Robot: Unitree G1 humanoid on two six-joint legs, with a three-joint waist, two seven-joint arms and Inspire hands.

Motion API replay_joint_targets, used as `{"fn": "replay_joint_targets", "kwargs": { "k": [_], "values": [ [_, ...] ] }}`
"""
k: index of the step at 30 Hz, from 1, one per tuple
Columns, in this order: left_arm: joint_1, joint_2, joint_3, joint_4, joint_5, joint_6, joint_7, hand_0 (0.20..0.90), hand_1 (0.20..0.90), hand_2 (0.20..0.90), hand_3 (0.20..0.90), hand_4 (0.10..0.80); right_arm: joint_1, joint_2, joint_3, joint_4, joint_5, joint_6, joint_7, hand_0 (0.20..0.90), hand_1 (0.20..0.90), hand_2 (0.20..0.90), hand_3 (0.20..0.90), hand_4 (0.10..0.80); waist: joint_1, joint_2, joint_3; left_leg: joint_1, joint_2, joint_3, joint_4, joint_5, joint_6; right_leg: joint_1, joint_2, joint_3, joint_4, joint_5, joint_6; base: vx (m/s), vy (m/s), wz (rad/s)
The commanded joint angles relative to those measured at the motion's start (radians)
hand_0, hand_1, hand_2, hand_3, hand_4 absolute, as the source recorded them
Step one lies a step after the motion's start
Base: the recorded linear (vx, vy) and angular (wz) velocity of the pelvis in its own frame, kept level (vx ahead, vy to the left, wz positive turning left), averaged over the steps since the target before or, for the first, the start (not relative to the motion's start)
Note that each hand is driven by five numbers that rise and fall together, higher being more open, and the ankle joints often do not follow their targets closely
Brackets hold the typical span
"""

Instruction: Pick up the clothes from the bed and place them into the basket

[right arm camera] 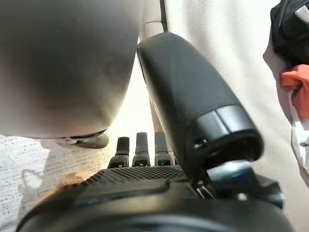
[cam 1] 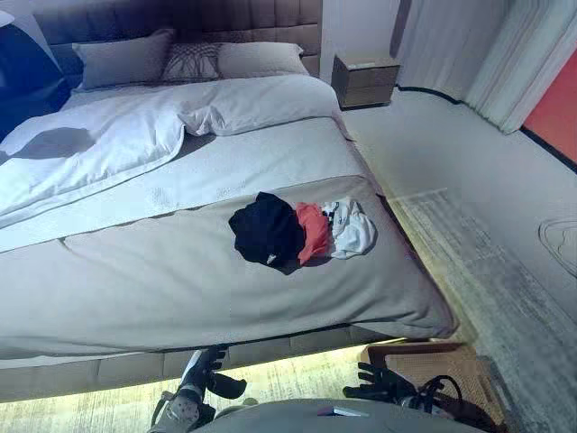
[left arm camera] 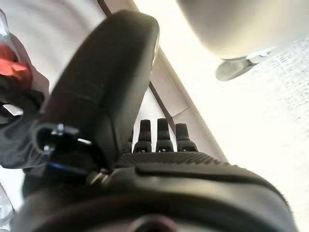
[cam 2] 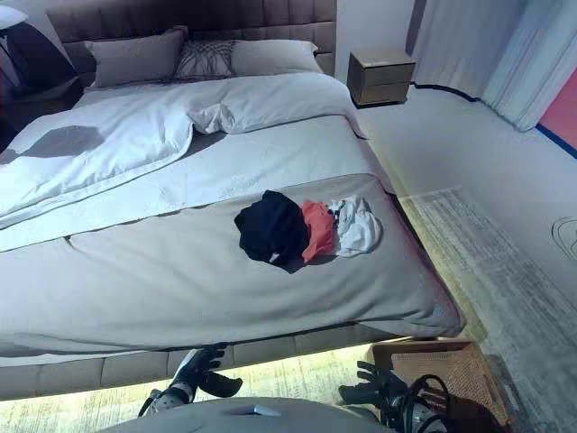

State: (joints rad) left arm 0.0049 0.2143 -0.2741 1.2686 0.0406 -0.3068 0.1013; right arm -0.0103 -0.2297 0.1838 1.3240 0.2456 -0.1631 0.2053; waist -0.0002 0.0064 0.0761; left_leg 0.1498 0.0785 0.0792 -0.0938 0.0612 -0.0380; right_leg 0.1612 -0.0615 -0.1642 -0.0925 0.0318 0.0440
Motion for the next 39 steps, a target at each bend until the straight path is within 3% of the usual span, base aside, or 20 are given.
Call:
{"fn": "replay_joint_targets", "kwargs": {
  "k": [1, 14, 25, 28, 31, 35, 39],
  "values": [
    [-0.066, 0.003, -0.021, -0.012, 0.006, -0.038, 0.012, 0.900, 0.900, 0.900, 0.900, 0.800, -0.069, 0.034, 0.031, 0.002, 0.003, -0.020, 0.004, 0.900, 0.900, 0.900, 0.900, 0.800, 0.016, -0.030, 0.021, -0.001, -0.020, -0.018, 0.007, -0.098, 0.014, 0.013, -0.014, 0.024, 0.034, -0.071, 0.028, 0.000, 0.000, 0.00],
    [-0.065, 0.001, -0.023, -0.014, 0.003, -0.029, -0.017, 0.900, 0.900, 0.900, 0.900, 0.800, -0.064, 0.035, 0.020, 0.011, 0.007, -0.005, -0.016, 0.900, 0.900, 0.900, 0.900, 0.800, 0.008, -0.025, 0.020, 0.002, -0.017, -0.013, 0.007, -0.107, 0.012, 0.012, -0.016, 0.019, 0.025, -0.066, 0.032, 0.001, -0.002, 0.01],
    [-0.072, -0.003, -0.029, -0.019, -0.013, -0.020, -0.017, 0.900, 0.900, 0.900, 0.900, 0.800, -0.079, 0.034, 0.034, -0.024, 0.019, -0.090, -0.073, 0.900, 0.900, 0.900, 0.900, 0.800, 0.010, -0.018, 0.020, 0.003, -0.021, -0.017, 0.007, -0.110, 0.012, 0.012, -0.020, 0.012, 0.026, -0.066, 0.033, 0.000, 0.000, 0.00],
    [-0.079, 0.015, -0.028, -0.029, -0.049, -0.021, -0.034, 0.900, 0.900, 0.900, 0.900, 0.800, -0.112, 0.008, 0.037, -0.092, 0.057, -0.128, -0.098, 0.900, 0.900, 0.900, 0.900, 0.800, 0.017, -0.025, 0.023, 0.007, -0.020, -0.019, 0.007, -0.111, 0.012, 0.017, -0.020, 0.010, 0.027, -0.067, 0.032, 0.000, 0.000, 0.00],
    [-0.084, 0.038, -0.036, -0.057, -0.083, -0.006, -0.071, 0.900, 0.900, 0.900, 0.900, 0.800, -0.148, -0.033, 0.057, -0.222, -0.001, -0.148, -0.207, 0.900, 0.900, 0.900, 0.900, 0.800, 0.025, -0.031, 0.024, 0.006, -0.019, -0.022, 0.007, -0.111, 0.013, 0.016, -0.019, 0.010, 0.026, -0.067, 0.029, -0.004, -0.021, 0.01],
    [-0.078, 0.071, -0.054, -0.125, -0.120, 0.020, -0.123, 0.900, 0.900, 0.900, 0.900, 0.800, -0.188, -0.123, 0.094, -0.475, -0.147, -0.085, -0.383, 0.900, 0.900, 0.900, 0.900, 0.800, 0.028, -0.037, 0.029, 0.004, -0.017, -0.023, 0.007, -0.110, 0.014, 0.010, -0.017, 0.013, 0.032, -0.068, 0.029, 0.000, 0.000, 0.00],
    [-0.074, 0.101, -0.048, -0.200, -0.134, 0.025, -0.141, 0.900, 0.900, 0.900, 0.900, 0.800, -0.233, -0.212, 0.080, -0.597, -0.202, -0.048, -0.433, 0.900, 0.900, 0.900, 0.900, 0.800, 0.034, -0.039, 0.036, 0.007, -0.014, -0.018, 0.007, -0.110, 0.015, 0.005, -0.018, 0.012, 0.047, -0.074, 0.028, 0.032, 0.004, 0.02]
  ]
}}
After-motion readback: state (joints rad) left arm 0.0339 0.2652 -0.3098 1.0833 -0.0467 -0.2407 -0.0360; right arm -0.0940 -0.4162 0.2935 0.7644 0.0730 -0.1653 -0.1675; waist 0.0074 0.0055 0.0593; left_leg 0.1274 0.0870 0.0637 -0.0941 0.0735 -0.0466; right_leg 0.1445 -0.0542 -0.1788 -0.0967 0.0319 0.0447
